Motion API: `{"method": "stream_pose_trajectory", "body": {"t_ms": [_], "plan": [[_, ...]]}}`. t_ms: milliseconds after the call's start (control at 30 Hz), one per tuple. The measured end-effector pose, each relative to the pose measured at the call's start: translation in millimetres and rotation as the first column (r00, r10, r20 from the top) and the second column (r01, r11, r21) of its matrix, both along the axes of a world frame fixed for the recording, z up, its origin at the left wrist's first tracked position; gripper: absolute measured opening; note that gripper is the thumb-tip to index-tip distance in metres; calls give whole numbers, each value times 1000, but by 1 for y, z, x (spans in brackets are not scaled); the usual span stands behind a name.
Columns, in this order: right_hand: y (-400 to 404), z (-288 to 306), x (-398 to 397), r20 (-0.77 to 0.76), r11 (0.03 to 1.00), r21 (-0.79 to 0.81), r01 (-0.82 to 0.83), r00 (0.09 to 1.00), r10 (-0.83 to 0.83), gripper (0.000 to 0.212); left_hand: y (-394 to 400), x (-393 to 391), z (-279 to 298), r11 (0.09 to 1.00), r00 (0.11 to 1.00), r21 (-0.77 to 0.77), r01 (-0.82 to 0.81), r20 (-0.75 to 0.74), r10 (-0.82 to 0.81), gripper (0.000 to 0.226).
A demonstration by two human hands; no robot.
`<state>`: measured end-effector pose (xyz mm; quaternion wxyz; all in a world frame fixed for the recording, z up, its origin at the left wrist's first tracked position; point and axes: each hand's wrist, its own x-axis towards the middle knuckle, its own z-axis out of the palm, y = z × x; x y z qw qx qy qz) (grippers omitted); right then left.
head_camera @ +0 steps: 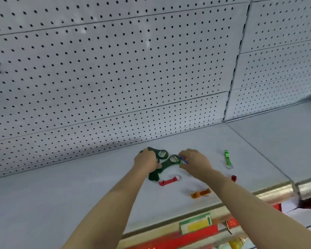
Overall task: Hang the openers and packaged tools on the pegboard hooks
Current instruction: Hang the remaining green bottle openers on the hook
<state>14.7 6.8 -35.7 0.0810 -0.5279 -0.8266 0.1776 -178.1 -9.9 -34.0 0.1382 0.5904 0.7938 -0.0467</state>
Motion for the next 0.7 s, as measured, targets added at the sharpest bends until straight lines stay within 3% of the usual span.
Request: {"method": "stream_pose_trajectory", "body": {"t_ms": [300,700], "plan": [[48,-10,-18,148,989,-106,-105,982,120,59,-5,-2,-9,996,985,-46,-82,151,88,53],[53,-16,-37,197,980,-2,-197,961,193,60,-48,5,-16,953,951,162,-256,218,219,53]]}}
